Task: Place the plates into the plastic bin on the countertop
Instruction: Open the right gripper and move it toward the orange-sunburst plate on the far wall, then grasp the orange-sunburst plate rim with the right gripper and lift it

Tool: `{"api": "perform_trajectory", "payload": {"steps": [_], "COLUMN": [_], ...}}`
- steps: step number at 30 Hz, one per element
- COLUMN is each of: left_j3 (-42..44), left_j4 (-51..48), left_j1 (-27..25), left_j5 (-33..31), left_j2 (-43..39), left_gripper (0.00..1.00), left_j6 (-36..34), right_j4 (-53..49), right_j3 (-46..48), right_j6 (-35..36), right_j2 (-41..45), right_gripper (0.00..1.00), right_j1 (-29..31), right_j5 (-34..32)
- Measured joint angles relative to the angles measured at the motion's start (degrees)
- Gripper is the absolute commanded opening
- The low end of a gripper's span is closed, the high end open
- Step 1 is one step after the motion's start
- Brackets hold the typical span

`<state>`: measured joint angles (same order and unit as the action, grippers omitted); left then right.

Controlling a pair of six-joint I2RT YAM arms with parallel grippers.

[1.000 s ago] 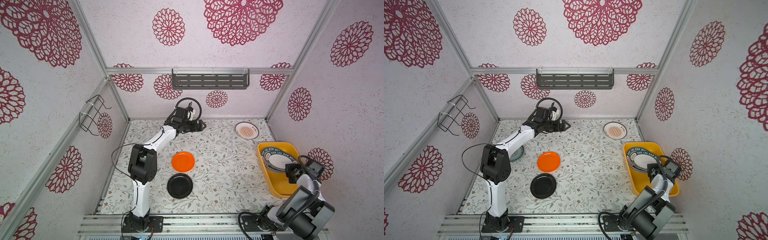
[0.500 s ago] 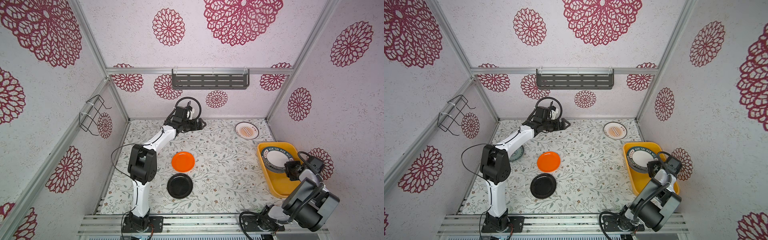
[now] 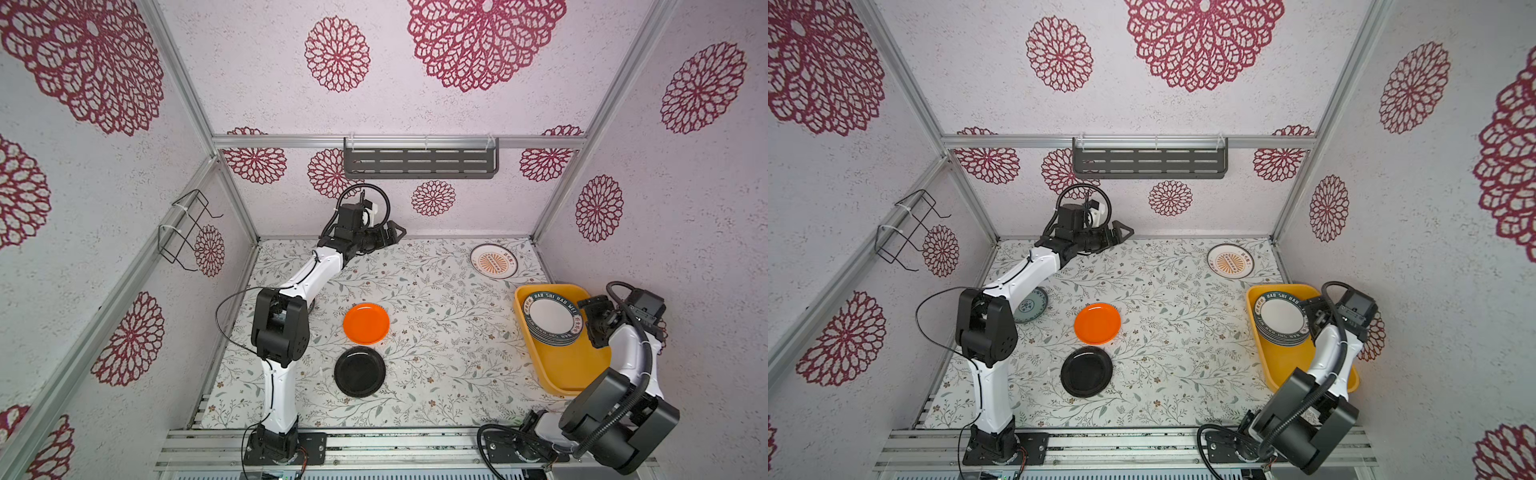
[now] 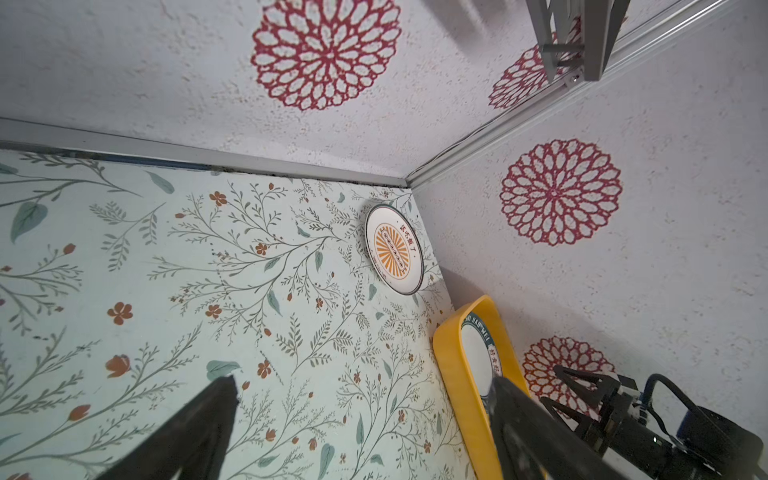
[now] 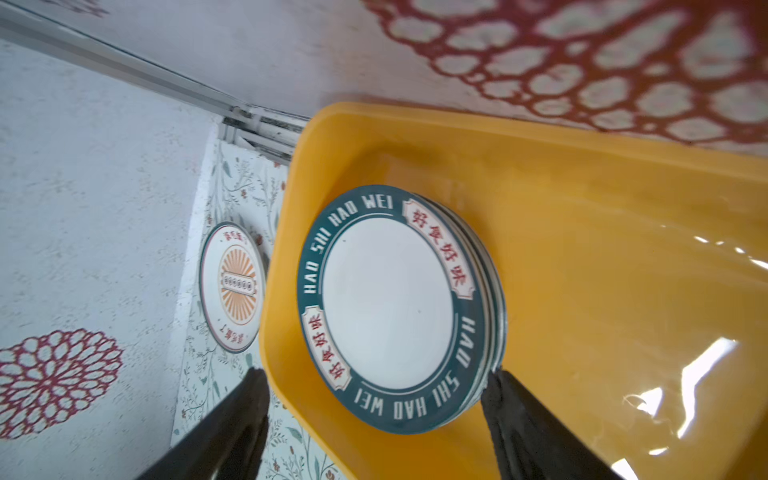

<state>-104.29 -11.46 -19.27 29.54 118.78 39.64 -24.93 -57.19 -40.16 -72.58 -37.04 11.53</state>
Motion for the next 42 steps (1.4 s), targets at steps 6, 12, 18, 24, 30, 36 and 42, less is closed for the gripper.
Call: {"api": "perform_trajectory", "payload": {"steps": [6, 12, 18, 24, 30, 36, 42], "left_j3": [0.2, 1.1, 2.4, 2.3, 2.3, 1.9, 1.6], "left_j4": [1.7, 2.5, 0.3, -5.2, -8.0, -7.7, -7.7], "left_j1": [1.0, 1.9, 2.2, 2.2, 2.3, 3.8, 5.6], "left_j5": [0.7, 1.3, 1.0, -2.9, -7.4, -9.4, -9.8], "left_j2": [0.0, 0.0, 0.0, -0.9, -3.4, -3.9, -3.9], "left_gripper": [0.97, 0.97, 0.97, 0.97, 0.97, 0.97, 0.97], "left_j6": [1.4, 1.4, -1.6, -7.6, -12.1, -12.4, -11.7], "right_j4": [2.5, 9.4, 17.8, 23.4, 28.5, 31.1, 34.4], "right_j3": [-4.0, -6.8, -8.1, -12.8, -15.6, -15.5, -14.9], "right_j6": [-3.6, -8.7, -15.9, -24.1, -32.7, -40.1, -44.8], "right_j2": [0.1, -6.0, -15.9, -28.4, -37.0, -40.3, -41.9], "right_gripper": [0.86, 0.86, 0.85, 0.81, 0.78, 0.76, 0.73], "right_j1": [14.1, 25.7, 32.5, 37.1, 39.7, 39.8, 39.3], "right_j5": [-4.3, -7.6, -9.4, -10.3, -12.8, -16.0, -17.6]}}
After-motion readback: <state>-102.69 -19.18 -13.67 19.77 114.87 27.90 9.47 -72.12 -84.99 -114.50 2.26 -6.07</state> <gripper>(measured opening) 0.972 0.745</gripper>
